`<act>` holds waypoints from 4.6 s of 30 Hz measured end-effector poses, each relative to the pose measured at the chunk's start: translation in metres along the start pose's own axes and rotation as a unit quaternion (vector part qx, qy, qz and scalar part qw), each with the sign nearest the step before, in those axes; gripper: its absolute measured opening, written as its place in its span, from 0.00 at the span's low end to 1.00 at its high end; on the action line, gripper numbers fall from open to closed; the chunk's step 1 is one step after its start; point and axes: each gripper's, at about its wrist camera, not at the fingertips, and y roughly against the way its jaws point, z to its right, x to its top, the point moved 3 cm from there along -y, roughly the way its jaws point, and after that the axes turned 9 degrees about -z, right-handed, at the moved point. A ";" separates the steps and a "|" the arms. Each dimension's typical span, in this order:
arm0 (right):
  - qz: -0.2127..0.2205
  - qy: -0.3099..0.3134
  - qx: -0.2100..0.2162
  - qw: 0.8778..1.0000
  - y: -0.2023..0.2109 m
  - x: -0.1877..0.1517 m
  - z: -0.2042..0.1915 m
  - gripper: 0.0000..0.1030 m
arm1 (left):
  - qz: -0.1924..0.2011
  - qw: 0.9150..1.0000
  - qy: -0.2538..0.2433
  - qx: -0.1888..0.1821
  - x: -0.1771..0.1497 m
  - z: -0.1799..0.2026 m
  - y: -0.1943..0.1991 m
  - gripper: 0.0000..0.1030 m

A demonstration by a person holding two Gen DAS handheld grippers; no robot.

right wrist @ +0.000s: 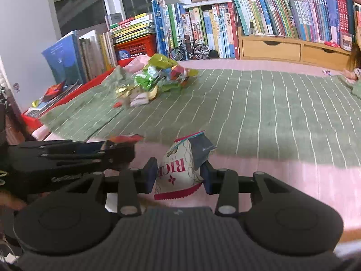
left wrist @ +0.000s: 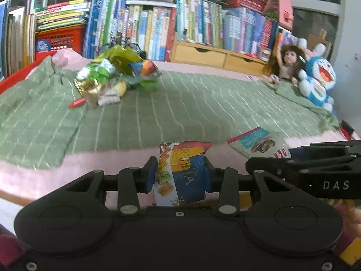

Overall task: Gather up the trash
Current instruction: 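Carry both held bags over the bed edge down into the black bin, then open both tools to drop the bags into the bin, then move both tools back toward the remaining wrappers on the bed, then grasp the clear wrapper with the left tool while the right grasps the clear green-label bag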

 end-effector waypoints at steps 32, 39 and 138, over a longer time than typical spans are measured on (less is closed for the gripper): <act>-0.225 -0.162 0.025 0.960 -0.066 -0.124 0.025 0.45 | -0.217 0.976 0.013 -0.023 -0.127 -0.010 -0.064 0.37; -0.252 -0.182 0.020 0.950 -0.090 -0.140 0.027 0.47 | -0.254 0.967 0.021 -0.020 -0.141 -0.013 -0.092 0.38; -0.040 0.089 -0.034 0.995 -0.151 0.137 -0.019 0.12 | 0.056 0.991 0.094 0.080 0.106 -0.145 -0.088 0.44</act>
